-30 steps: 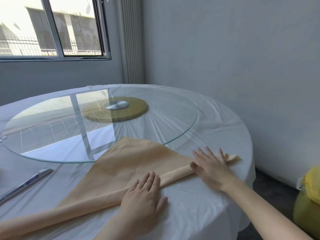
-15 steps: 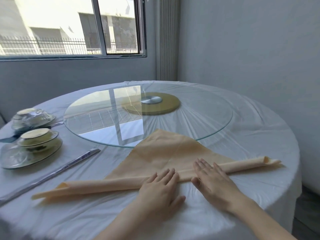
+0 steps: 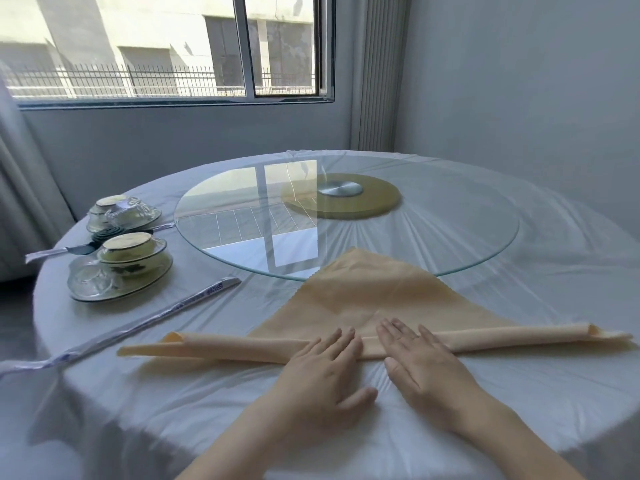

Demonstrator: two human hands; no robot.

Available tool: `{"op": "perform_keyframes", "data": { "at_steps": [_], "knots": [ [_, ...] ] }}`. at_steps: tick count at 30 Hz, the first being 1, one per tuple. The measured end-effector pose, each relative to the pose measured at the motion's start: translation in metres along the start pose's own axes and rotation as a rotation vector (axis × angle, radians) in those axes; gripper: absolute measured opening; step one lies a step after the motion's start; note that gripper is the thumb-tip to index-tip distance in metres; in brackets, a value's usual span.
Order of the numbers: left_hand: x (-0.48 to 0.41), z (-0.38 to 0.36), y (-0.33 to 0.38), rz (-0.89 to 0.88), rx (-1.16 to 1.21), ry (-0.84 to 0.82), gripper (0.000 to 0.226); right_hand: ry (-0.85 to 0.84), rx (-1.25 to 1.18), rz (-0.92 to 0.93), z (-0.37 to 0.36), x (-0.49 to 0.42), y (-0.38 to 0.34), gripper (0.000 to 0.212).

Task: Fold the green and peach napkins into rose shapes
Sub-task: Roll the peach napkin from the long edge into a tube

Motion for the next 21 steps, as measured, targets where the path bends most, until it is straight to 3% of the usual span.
{"op": "perform_keyframes", "data": {
  "at_steps": [16,21],
  "knots": [
    [0.039,0.001,-0.043,0.147,-0.037,-0.009,0.102,-0.005,-0.018,-0.015,0.002,0.002,-0.001,0.092],
    [0.054,-0.004,-0.065,0.22,-0.032,-0.014,0.119,-0.009,-0.003,-0.01,0.0,0.0,-0.001,0.091]
  ]
}}
Point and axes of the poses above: each hand's wrist, its own x-axis away from the middle knuckle, its own z-axis out of the back of the hand, y = z × x, the point moved 3 cm from there along -x, towards the middle knuckle, and after that the axes turned 12 degrees about -x, right-handed, at the moved point
